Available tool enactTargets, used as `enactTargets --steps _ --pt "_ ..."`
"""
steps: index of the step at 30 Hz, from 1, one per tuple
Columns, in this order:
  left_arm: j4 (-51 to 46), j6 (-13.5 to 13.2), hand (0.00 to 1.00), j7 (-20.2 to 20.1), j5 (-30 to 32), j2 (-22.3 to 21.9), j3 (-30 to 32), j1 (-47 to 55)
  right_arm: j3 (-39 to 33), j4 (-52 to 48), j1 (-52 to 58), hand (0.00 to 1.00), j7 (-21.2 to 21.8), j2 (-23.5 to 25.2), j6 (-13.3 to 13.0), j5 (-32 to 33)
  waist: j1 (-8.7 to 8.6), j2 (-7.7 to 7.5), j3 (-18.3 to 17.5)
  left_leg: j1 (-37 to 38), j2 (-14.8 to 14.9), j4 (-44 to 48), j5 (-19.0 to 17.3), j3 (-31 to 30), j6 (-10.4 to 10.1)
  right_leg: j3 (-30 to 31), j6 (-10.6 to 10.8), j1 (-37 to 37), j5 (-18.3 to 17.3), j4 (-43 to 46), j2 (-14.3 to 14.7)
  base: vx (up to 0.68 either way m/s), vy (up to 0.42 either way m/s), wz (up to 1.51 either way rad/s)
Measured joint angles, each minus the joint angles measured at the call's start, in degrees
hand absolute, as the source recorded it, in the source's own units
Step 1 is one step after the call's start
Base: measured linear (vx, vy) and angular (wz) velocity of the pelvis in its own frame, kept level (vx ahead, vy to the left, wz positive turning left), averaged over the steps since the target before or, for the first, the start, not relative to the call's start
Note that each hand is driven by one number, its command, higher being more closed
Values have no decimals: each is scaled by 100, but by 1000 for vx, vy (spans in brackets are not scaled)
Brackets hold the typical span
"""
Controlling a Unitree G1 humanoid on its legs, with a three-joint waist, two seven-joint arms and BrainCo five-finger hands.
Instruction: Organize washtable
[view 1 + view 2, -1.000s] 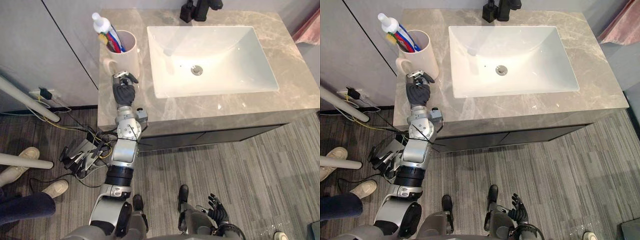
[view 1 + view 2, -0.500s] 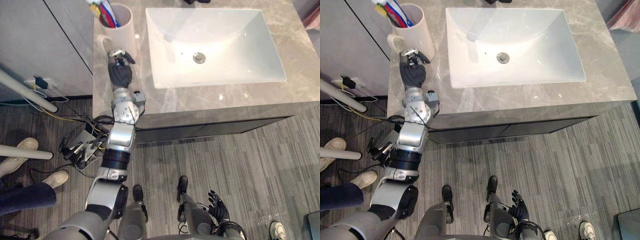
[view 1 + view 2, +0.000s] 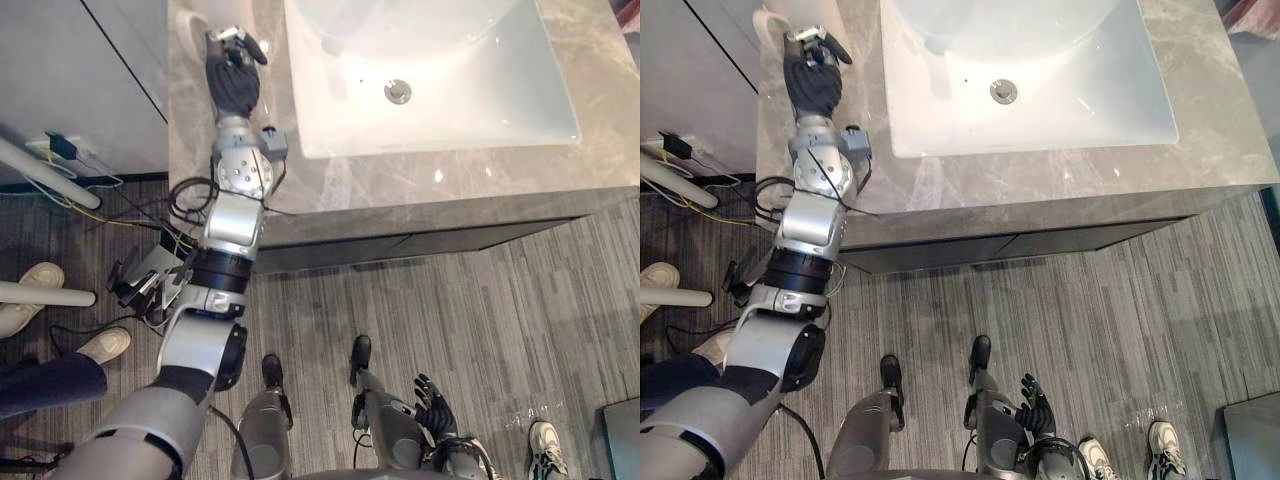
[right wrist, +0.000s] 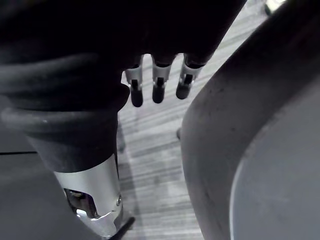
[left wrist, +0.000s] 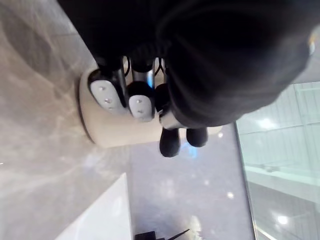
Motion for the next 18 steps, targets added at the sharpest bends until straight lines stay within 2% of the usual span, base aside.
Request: enactTargets --steps 14,18 --pt "363 -19 100 -28 -120 180 -236 -655 47 -188 22 0 4 -76 -21 122 -9 -54 162 -311 62 119 1 -34 -4 -30 -45 -204 100 -86 39 -2 -1 1" --pt "368 -76 100 -24 -222 196 -309 -759 51 -200 39 0 1 -107 -96 125 8 -54 162 -450 86 160 2 -53 -5 -48 -40 -313 131 -86 48 -10 -3 2"
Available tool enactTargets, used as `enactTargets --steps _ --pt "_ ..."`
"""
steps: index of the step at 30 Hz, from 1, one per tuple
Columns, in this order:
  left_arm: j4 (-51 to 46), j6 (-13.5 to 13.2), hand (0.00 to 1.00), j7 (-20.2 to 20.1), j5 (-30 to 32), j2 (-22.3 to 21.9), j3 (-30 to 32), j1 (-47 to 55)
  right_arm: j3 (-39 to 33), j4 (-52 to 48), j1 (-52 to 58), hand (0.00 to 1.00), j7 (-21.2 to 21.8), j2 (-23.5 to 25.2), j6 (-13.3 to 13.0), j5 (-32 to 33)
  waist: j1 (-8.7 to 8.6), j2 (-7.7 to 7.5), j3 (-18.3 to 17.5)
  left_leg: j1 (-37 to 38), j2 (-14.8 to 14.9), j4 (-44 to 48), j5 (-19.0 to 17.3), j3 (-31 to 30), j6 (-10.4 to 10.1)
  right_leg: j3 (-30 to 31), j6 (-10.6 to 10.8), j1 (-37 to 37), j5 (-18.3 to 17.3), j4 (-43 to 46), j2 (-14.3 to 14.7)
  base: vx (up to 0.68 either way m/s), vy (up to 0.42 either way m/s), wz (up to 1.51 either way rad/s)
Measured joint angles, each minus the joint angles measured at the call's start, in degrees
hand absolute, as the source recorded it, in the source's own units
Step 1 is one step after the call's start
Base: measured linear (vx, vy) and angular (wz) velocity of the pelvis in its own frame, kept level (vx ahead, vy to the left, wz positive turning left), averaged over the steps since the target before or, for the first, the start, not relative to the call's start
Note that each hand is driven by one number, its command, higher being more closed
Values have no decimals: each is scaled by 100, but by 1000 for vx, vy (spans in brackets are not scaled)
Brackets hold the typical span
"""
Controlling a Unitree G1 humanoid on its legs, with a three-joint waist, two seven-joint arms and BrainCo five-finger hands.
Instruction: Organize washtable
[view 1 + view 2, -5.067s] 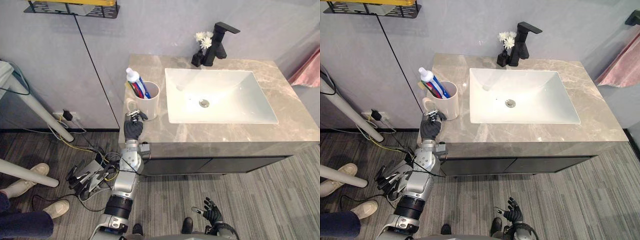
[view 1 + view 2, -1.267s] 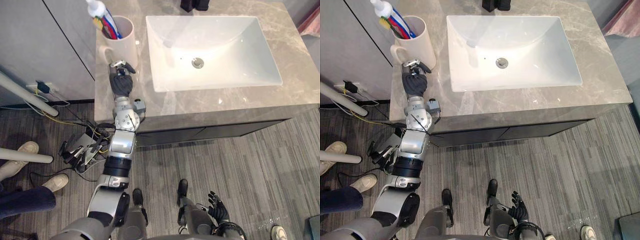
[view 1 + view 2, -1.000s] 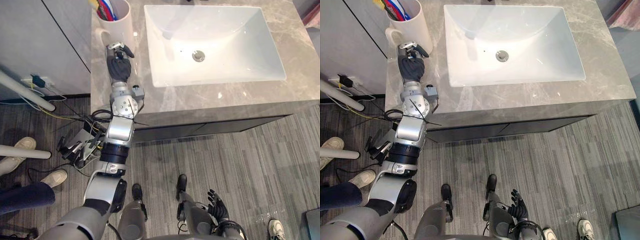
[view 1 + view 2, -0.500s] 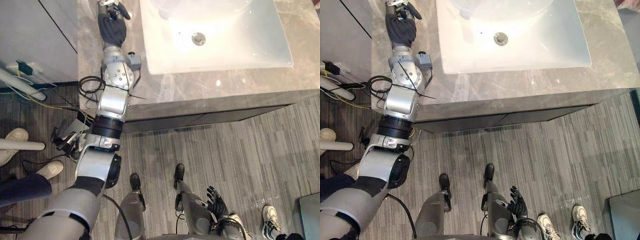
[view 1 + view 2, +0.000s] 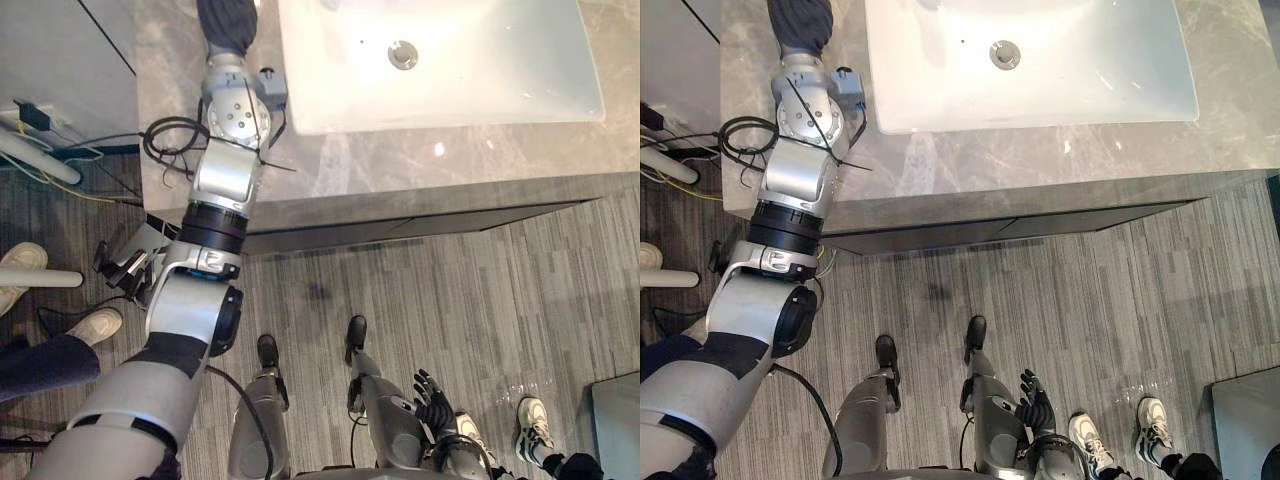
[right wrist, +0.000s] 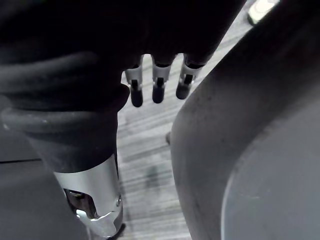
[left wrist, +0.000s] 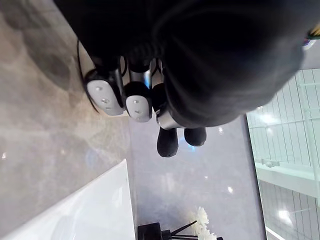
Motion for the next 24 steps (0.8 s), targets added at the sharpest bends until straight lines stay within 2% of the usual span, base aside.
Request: enactTargets --steps 11,17,19,22,24 --pt "-111 -23 100 0 -11 -39 -20 47 105 0 0 0 -6 -8 -33 4 17 2 -1 41 13 10 13 -24 -12 -22 5 51 5 2 14 0 0 0" --pt "-1511 -200 100 -76 -28 -98 -294 1024 94 134 -31 0 -7 -1 -21 -5 113 65 -22 321 3 -26 20 -72 -19 -49 8 341 -2 0 34 -10 1 3" --pt "-1883 -296 100 -183 -106 -162 -309 1361 55 226 -37 0 -1 -30 -19 -10 160 152 -68 372 -12 -38 25 -123 -23 -84 11 412 -8 0 36 -32 2 11" --pt "-2609 -440 100 -355 -293 -142 -370 2104 -109 293 -43 0 6 -59 16 -20 181 369 -247 544 -78 -134 46 -217 -27 -183 12 609 -63 0 21 -7 20 17" --pt "-3253 -626 100 -607 -557 -113 -449 2811 -237 505 -41 0 56 -60 33 -63 216 504 -559 799 -98 -307 101 -249 -76 -224 30 801 -153 3 20 34 2 11"
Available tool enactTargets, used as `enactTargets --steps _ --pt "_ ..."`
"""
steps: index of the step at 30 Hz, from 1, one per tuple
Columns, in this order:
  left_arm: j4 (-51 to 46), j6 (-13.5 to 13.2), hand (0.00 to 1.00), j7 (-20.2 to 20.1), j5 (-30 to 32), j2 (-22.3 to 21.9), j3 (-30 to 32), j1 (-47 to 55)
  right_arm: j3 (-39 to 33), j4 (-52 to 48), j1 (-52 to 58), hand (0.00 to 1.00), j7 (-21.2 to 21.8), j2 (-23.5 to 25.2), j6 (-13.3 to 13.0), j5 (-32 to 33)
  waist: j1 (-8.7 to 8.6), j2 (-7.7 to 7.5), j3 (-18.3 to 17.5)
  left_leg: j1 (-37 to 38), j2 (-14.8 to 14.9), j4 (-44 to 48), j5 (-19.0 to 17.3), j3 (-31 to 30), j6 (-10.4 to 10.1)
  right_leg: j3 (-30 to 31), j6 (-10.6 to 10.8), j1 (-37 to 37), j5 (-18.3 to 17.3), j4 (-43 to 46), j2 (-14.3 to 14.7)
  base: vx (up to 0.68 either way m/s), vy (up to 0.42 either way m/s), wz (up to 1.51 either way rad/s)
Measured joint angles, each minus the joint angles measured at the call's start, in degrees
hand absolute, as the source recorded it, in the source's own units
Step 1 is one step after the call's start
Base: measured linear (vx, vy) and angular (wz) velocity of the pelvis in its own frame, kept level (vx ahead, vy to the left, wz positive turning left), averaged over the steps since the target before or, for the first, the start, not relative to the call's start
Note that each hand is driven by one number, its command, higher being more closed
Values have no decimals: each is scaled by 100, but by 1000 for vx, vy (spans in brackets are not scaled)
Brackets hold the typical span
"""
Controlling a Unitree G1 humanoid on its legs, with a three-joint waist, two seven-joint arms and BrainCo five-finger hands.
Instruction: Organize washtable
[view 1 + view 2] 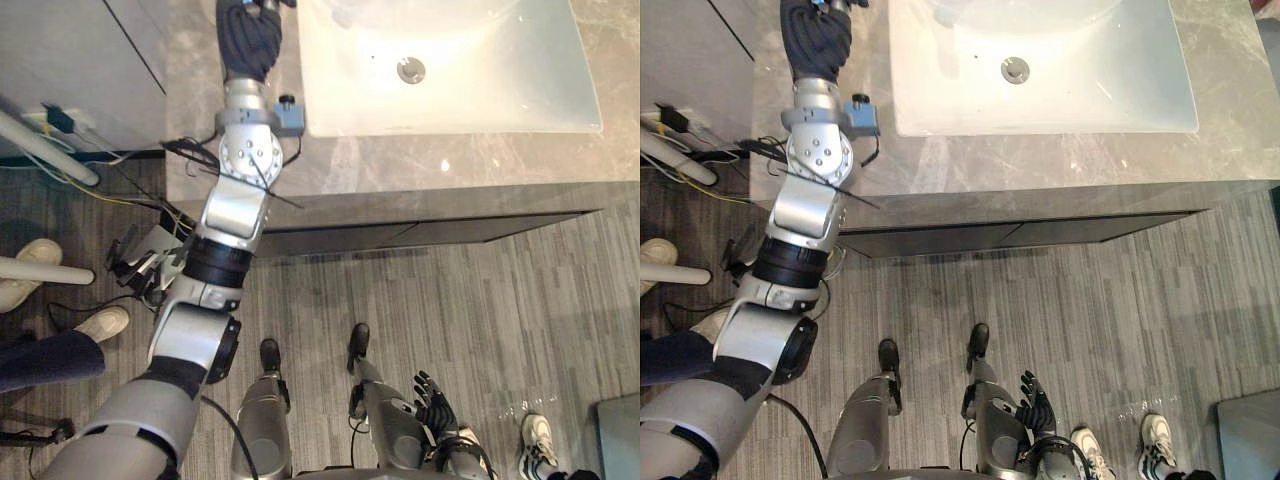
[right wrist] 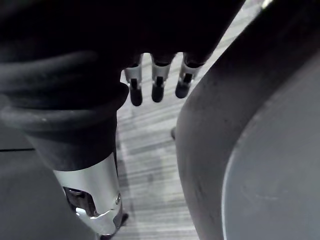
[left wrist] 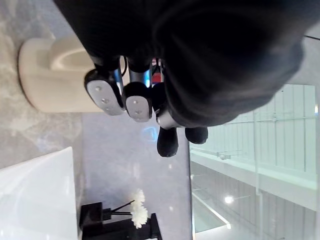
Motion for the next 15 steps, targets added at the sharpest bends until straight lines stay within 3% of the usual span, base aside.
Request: enactTargets --steps 6,11,15 --pt "-1743 -516 100 -657 -750 339 281 1493 -229 430 -6 0 148 -34 121 -80 154 311 -615 627 14 -347 35 -127 -52 -195 4 554 -239 15 9 66 -5 13" --pt "-2605 -674 100 -693 -777 341 1466 2832 -394 781 -71 0 212 -17 214 -228 259 439 -1029 1038 -1 -532 55 -369 -85 -498 31 1013 -467 67 -5 70 -5 27" --pt "-2988 -669 100 -531 -512 139 3154 4409 -450 999 -70 0 244 21 258 -343 278 434 -1337 1281 0 -635 55 -493 -93 -727 49 1263 -687 214 -41 61 -2 29"
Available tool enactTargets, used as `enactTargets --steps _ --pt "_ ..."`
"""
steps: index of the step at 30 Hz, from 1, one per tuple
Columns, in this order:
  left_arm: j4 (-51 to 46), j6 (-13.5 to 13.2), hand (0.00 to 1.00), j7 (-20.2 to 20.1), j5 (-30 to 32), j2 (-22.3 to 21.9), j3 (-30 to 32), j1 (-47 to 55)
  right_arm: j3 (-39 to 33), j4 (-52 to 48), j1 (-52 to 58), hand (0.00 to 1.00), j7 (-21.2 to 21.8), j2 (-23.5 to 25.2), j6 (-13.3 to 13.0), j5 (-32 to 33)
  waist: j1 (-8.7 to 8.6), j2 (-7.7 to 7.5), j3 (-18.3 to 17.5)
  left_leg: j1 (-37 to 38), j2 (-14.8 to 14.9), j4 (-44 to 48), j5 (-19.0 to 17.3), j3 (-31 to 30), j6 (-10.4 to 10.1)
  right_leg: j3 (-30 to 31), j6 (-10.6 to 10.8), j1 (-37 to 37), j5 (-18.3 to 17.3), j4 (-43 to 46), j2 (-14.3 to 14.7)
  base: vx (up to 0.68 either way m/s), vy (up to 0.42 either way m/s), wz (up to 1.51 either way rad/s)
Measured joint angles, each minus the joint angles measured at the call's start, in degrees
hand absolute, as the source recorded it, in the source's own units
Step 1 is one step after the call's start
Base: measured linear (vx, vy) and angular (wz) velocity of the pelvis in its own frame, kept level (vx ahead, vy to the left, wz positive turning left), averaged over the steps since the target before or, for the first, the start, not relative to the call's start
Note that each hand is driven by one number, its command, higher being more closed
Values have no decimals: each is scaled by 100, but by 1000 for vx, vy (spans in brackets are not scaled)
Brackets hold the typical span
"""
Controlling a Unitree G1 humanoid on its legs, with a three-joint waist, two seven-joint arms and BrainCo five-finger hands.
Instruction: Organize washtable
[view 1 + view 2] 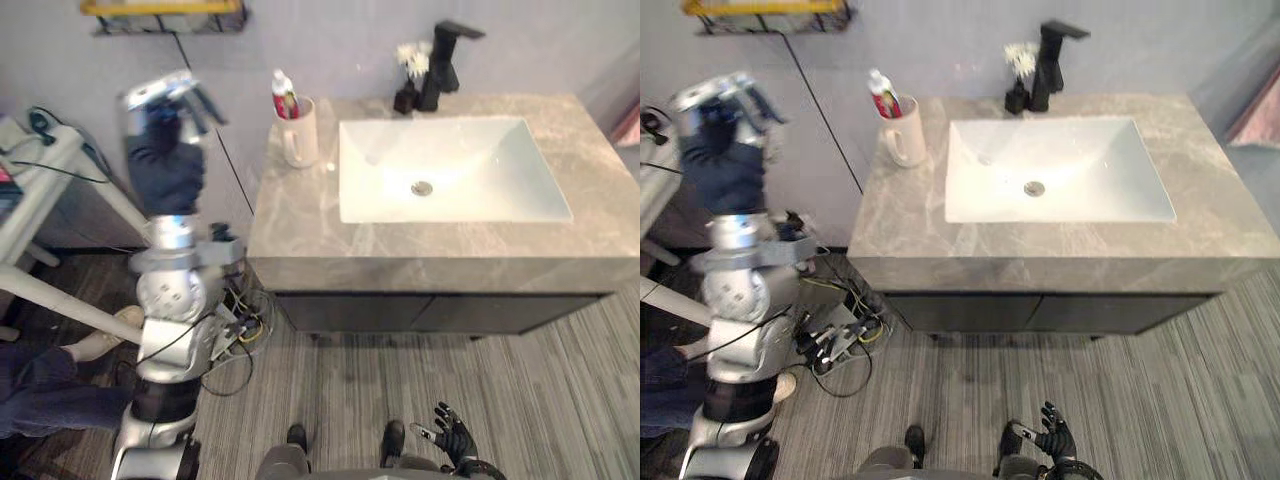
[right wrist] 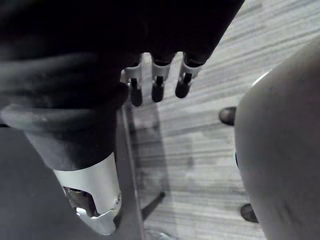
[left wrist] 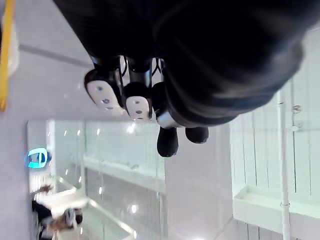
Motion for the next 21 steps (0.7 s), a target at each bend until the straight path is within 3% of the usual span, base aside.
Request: enactTargets --steps 2,4,7,10,11,12,16,21 --pt "-23 59 100 196 265 -379 726 615 -99 122 -6 0 73 38 70 -60 73 -18 -111 56 -6 -22 -1 -37 -1 -40 7 80 -19 -12 -7 43 2 14" --pt "-21 172 100 337 497 -765 1112 1060 -179 195 14 0 74 71 82 -93 164 -35 -137 114 -4 -64 -5 -44 0 -54 24 175 -51 -14 -16 -16 -1 6" --pt "125 283 100 476 635 -1300 1446 1606 -231 268 13 0 74 129 87 -107 156 -72 -194 157 -1 -82 -34 -160 33 -177 12 283 -150 17 -43 -24 -6 20" --pt "976 424 100 634 637 -1713 1628 1956 -229 307 16 0 74 158 108 -108 173 -64 -281 168 7 -70 -33 -213 32 -231 43 288 -203 122 -54 -7 -5 12" --pt "1618 520 100 628 643 -1840 1610 1983 -216 337 15 0 72 154 109 -108 174 -137 -361 165 0 -58 -30 -240 27 -315 52 305 -208 138 -55 -5 -5 13" --pt "2229 580 0 621 640 -1921 1602 1952 -216 373 13 0 70 158 116 -108 168 -80 -358 142 -15 -44 -29 -277 27 -357 53 309 -215 145 -58 -10 6 17" --pt "5255 904 0 344 587 -2118 1304 1813 -194 408 -34 0 50 214 188 -108 145 -198 -383 158 -21 -29 -19 -401 14 -475 41 374 -271 191 -55 -11 0 15" --pt "7471 1025 0 -105 274 -2151 929 1658 -217 416 -36 0 -49 291 187 -100 125 -243 -379 152 4 -114 -28 -406 7 -475 62 295 -339 167 -54 -4 -3 1"
